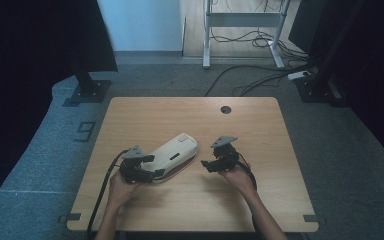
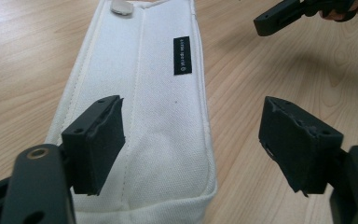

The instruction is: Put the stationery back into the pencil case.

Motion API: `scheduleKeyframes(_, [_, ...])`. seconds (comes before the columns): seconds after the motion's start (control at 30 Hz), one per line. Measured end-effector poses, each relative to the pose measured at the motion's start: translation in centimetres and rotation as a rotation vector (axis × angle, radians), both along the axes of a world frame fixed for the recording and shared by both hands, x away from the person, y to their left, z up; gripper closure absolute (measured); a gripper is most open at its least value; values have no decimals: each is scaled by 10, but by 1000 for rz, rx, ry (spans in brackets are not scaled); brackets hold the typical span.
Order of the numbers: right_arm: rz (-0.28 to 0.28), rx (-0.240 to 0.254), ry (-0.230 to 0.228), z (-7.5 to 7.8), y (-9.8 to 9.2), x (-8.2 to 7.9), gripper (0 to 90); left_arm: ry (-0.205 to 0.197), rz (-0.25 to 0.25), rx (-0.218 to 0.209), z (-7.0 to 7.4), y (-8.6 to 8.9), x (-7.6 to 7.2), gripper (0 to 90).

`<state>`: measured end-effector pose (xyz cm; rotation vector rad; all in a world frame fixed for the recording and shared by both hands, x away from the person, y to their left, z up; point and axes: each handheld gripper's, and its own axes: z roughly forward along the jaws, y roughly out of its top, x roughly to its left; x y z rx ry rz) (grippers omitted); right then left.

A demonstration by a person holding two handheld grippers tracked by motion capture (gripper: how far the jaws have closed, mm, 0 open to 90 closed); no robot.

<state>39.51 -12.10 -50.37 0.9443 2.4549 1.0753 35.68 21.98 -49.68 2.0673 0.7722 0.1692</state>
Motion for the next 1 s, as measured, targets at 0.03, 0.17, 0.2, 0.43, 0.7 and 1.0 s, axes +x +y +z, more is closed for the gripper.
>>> scheduleKeyframes(0.03, [1,-1,-3,1,-1,-1,176,0,2,1,1,1,0,210])
scheduleKeyframes(0.17, [-6,12,-6,4,-5,-7,144,0,9,20,4,3,-2,196])
scheduleKeyframes(0.2, [-8,12,-4,5,-6,-9,141,-1,14,30,4,4,-3,190])
scheduleKeyframes(0.43, [-6,1,-33,13,-13,-21,132,-18,43,79,9,11,-8,156])
scheduleKeyframes(0.7, [-20,-2,-48,15,-29,-34,100,-30,90,100,8,27,-11,123])
scheduleKeyframes(1.0, [-90,-20,-48,5,-60,-43,27,-30,140,148,-3,42,-11,59])
